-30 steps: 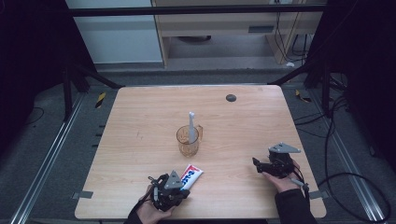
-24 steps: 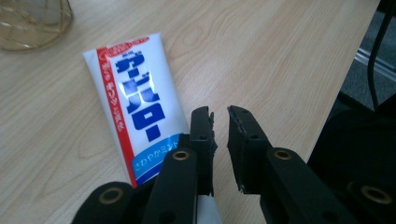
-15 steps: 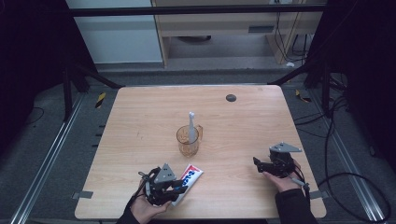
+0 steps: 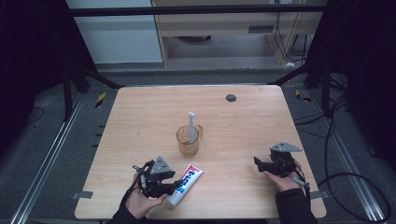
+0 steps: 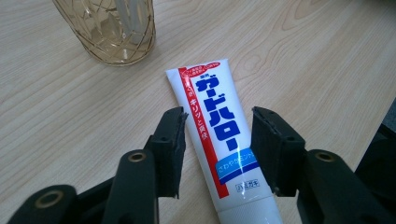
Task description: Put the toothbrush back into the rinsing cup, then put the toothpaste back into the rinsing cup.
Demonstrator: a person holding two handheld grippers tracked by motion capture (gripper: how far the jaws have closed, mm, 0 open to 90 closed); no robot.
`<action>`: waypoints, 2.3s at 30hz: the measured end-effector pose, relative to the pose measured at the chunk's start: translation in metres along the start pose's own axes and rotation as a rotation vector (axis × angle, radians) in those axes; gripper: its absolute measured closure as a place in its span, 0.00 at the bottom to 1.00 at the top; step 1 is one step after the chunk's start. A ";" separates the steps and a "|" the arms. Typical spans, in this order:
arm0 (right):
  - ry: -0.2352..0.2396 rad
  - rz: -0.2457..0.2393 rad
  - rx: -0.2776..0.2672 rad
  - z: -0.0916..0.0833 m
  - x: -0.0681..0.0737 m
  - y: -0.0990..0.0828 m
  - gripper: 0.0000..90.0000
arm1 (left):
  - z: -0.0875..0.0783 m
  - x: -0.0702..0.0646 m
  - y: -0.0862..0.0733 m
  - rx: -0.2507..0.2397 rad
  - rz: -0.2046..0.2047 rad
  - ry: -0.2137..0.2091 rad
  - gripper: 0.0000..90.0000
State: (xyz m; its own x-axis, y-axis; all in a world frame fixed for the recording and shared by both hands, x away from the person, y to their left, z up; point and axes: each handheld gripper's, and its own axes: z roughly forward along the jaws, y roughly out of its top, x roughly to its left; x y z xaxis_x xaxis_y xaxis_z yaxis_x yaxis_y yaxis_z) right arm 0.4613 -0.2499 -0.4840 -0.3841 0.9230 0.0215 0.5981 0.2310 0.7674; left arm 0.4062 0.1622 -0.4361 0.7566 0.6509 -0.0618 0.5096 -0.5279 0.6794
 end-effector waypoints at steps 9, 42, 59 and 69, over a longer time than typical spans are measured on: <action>-0.006 -0.007 0.001 0.001 -0.001 0.000 0.26 | 0.008 0.000 0.003 0.069 0.001 0.001 0.45; 0.008 -0.020 0.016 0.005 0.001 0.000 0.26 | 0.050 -0.005 0.017 0.217 -0.038 -0.002 0.44; 0.005 -0.028 0.026 0.008 0.003 0.001 0.26 | 0.064 -0.001 0.020 0.266 -0.052 0.007 0.41; 0.005 -0.027 0.024 0.007 0.003 0.001 0.26 | 0.072 -0.001 0.021 0.286 -0.048 0.006 0.40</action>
State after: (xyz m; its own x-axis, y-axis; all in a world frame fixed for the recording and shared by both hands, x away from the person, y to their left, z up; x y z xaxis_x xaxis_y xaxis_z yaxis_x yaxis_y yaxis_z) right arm 0.4663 -0.2450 -0.4875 -0.4042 0.9146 0.0042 0.6040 0.2635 0.7522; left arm 0.4457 0.1107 -0.4747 0.7270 0.6815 -0.0838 0.6401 -0.6285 0.4418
